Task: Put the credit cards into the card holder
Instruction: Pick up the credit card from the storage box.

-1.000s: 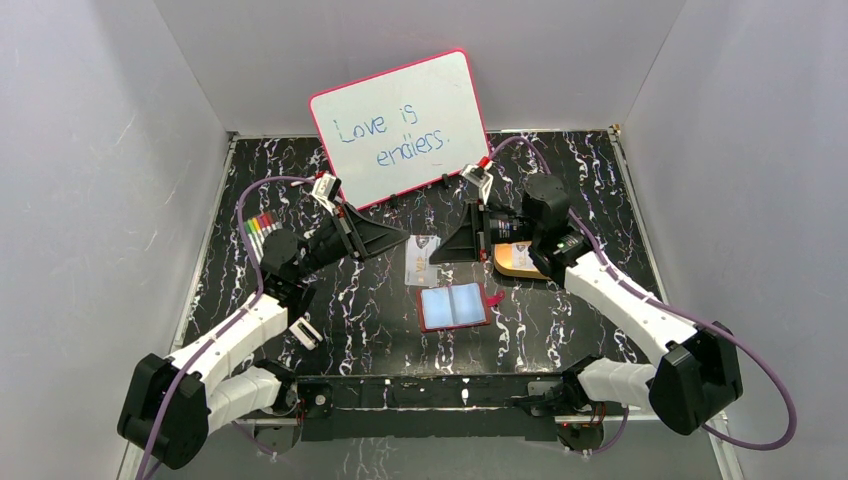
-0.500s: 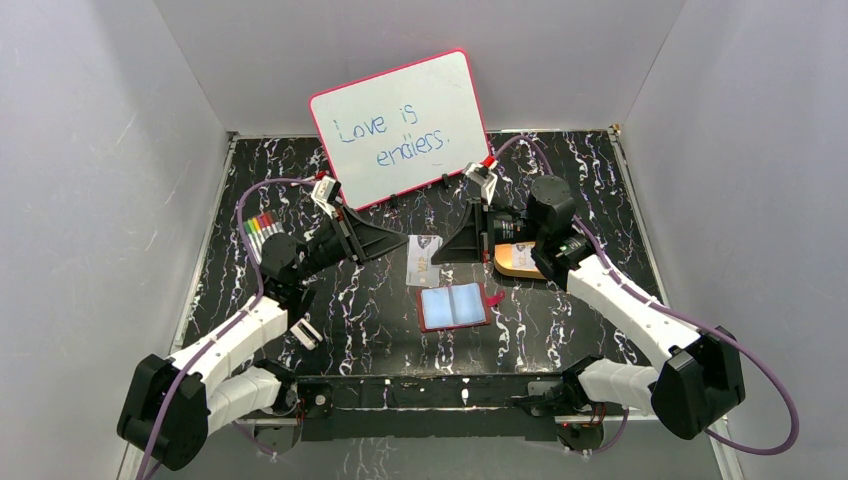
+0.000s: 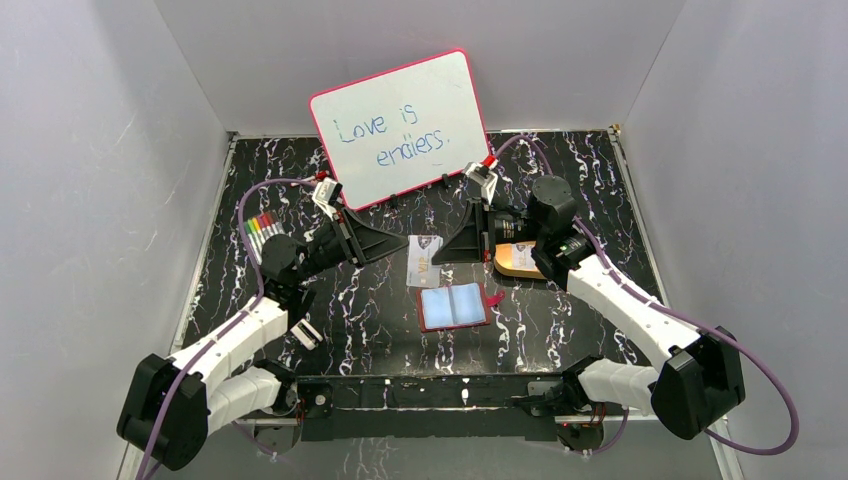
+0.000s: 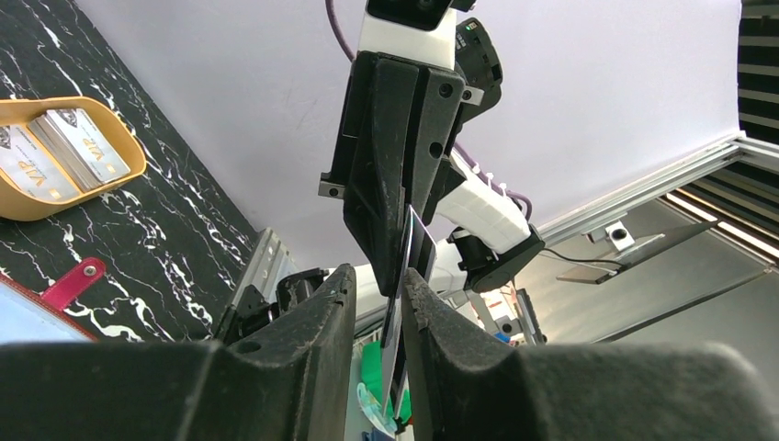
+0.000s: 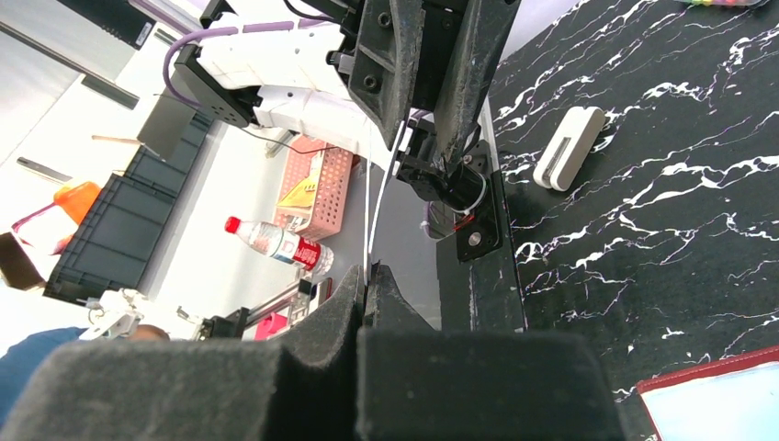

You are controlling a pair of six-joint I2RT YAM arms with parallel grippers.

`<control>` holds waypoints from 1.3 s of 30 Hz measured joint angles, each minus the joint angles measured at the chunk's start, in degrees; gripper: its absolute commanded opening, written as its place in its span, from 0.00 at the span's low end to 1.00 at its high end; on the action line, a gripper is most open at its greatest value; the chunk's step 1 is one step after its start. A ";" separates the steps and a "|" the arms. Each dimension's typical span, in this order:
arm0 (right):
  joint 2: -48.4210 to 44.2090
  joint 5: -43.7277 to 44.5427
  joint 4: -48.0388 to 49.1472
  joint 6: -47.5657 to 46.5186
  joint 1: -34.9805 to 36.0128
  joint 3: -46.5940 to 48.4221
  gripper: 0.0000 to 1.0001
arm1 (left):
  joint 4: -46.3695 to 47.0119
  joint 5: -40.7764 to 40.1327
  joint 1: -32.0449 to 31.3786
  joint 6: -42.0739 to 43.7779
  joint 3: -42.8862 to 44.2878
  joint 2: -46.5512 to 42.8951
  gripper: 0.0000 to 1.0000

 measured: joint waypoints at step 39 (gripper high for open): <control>1.66 -2.34 1.11 1.33 0.09 0.00 0.00 | -2.56 6.95 -4.72 7.69 3.61 3.30 0.17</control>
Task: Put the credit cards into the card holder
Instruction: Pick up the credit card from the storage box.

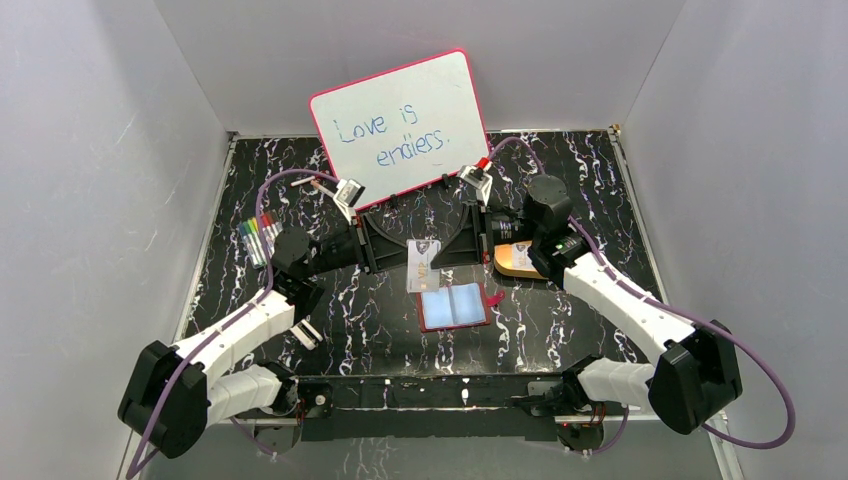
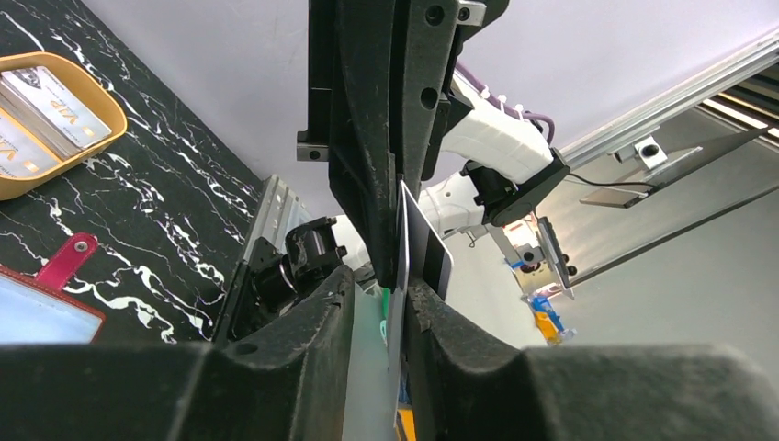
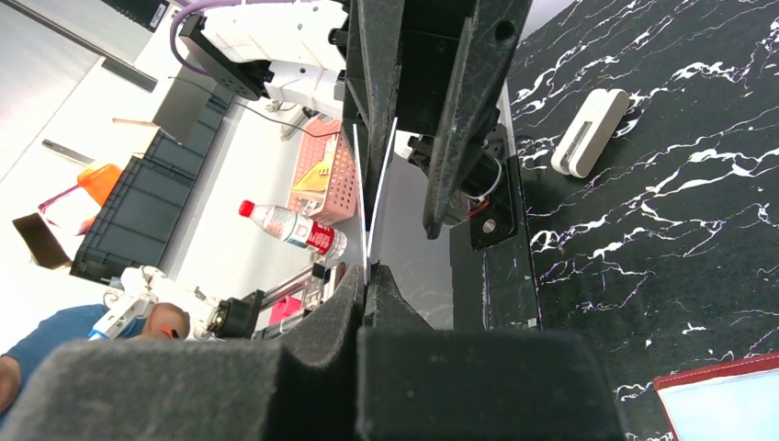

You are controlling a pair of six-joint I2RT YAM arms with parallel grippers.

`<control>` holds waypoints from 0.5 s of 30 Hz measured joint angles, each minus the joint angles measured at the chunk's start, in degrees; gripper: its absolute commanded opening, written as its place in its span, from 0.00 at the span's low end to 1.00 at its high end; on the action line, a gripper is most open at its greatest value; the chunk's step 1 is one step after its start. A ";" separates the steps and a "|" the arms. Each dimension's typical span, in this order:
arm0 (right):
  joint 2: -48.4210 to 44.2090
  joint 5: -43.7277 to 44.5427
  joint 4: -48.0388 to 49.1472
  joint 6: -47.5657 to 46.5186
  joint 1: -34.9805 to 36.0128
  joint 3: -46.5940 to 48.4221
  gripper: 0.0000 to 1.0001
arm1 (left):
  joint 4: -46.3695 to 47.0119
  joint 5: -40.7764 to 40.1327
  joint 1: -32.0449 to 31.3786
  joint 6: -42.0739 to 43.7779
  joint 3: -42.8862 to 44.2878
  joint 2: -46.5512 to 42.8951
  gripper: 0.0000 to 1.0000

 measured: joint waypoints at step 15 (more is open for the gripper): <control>-0.13 2.73 3.21 0.07 0.20 -3.65 0.00 | -2.25 -3.56 -0.09 0.68 -1.79 -2.29 0.00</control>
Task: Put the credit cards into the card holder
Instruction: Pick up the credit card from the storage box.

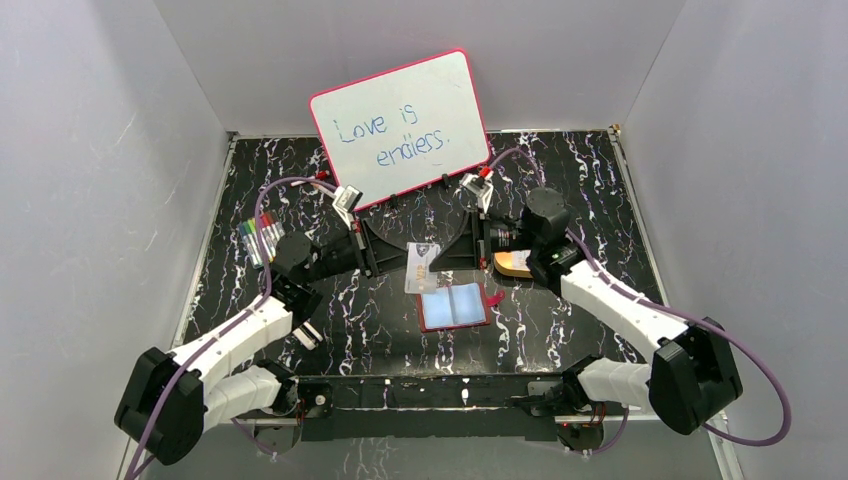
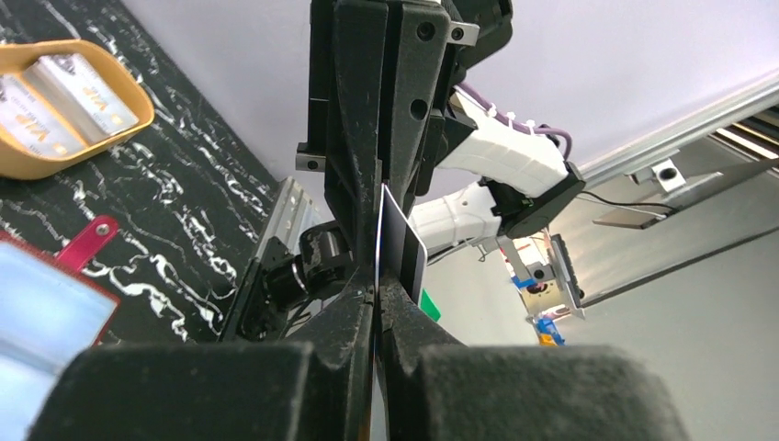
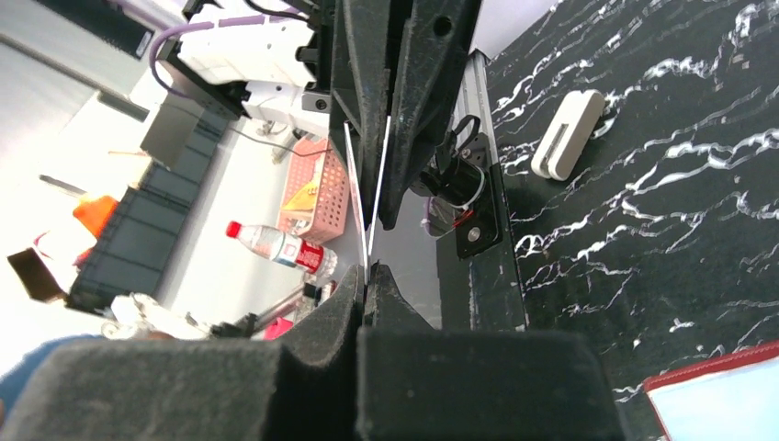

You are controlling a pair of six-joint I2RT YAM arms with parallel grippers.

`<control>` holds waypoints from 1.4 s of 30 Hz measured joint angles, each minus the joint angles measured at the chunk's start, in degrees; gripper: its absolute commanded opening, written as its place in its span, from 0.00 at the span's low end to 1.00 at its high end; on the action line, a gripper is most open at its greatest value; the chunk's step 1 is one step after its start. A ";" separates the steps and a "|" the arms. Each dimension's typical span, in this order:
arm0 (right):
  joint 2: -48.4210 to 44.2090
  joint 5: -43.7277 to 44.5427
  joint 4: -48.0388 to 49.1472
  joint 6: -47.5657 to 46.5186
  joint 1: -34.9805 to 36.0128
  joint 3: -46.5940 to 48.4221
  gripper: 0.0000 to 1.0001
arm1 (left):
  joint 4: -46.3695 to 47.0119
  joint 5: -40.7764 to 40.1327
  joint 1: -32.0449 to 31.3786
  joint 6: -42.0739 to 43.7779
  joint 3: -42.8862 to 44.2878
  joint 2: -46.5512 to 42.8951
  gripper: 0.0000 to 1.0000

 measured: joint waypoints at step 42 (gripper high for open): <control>20.02 1.11 39.76 20.22 -12.15 -21.05 0.00 | 6.29 -10.36 3.69 -0.24 -6.64 22.12 0.00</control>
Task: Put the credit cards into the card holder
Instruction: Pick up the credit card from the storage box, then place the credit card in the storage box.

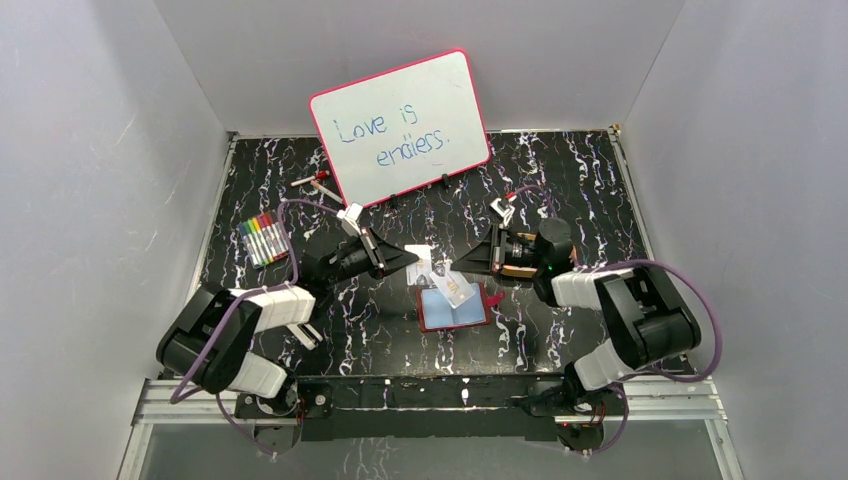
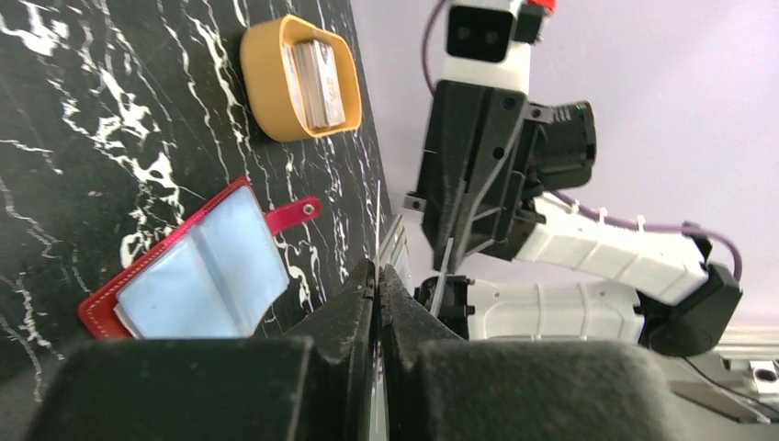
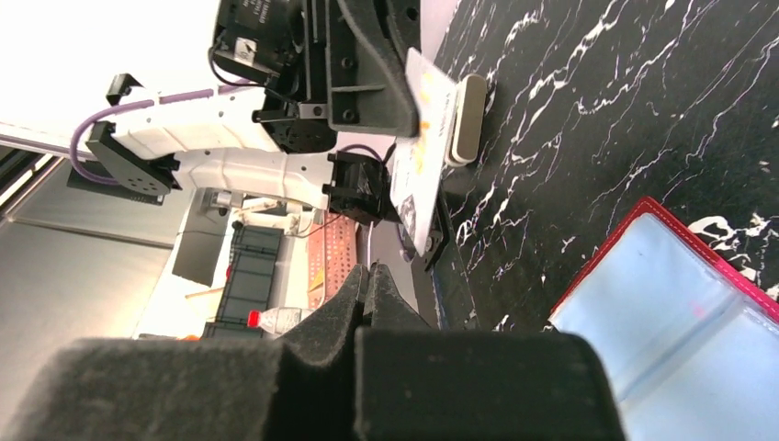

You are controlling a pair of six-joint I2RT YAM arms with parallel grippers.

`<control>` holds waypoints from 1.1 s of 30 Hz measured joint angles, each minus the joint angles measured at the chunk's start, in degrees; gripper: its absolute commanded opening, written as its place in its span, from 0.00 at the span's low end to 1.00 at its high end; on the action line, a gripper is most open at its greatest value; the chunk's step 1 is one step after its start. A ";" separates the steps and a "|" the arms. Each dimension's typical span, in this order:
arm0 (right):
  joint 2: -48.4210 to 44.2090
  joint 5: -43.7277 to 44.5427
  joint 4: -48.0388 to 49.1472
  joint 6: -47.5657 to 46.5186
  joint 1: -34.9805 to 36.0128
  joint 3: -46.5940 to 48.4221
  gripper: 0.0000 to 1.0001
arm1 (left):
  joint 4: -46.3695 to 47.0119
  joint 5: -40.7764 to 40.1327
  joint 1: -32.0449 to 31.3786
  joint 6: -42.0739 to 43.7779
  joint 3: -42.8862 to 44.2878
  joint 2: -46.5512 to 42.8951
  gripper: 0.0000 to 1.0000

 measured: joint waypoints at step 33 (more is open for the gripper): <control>-56.96 61.57 -97.83 -42.73 -4.31 26.23 0.00 | -21.81 -12.96 -20.96 11.47 59.98 48.94 0.00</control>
